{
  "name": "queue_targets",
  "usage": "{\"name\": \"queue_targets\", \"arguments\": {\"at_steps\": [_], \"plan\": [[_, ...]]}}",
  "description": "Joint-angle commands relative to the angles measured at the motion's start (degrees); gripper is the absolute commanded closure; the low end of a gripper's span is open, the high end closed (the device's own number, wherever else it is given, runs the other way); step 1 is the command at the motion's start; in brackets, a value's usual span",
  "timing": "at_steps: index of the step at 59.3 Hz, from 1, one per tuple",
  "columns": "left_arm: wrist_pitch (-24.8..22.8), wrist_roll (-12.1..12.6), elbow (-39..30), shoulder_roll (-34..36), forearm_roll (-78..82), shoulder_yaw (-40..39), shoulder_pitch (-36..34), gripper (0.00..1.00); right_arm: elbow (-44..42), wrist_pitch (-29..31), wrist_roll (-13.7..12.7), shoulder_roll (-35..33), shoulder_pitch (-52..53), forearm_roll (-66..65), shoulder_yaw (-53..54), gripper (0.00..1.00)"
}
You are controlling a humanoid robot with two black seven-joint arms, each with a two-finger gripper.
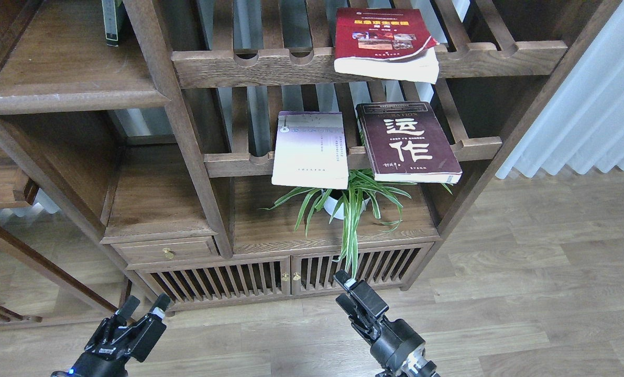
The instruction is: Organize books on shelf
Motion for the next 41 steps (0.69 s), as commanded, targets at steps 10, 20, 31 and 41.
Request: {"name": "queue_targets", "arguments": {"at_steps": [10,20,31,41], "plan": [[0.0,0.01,0.94,-0.32,-6.64,0.08,-1.48,0.0,-1.26,2.56,0.0,0.0,0.54,-0.05,0.52,0.01],[0.0,0.01,1.73,-0.4,-6.64,0.08,-1.57,0.0,-5.3,4.99,-0.35,0.0,2.47,-0.05,0.43,0.01],[0.0,0.01,1.91,-0.76,-6.64,-0.54,-1.31,0.0,-5.74,4.99,-0.7,0.0,2.82,0.03,0.43,0.01],[0.0,0.01,1.91,-1.11,-6.73,-0.62,-0.78,0.0,-5.83,4.99,-0.88,0.0,2.91,0.03,-0.54,0.01]]}}
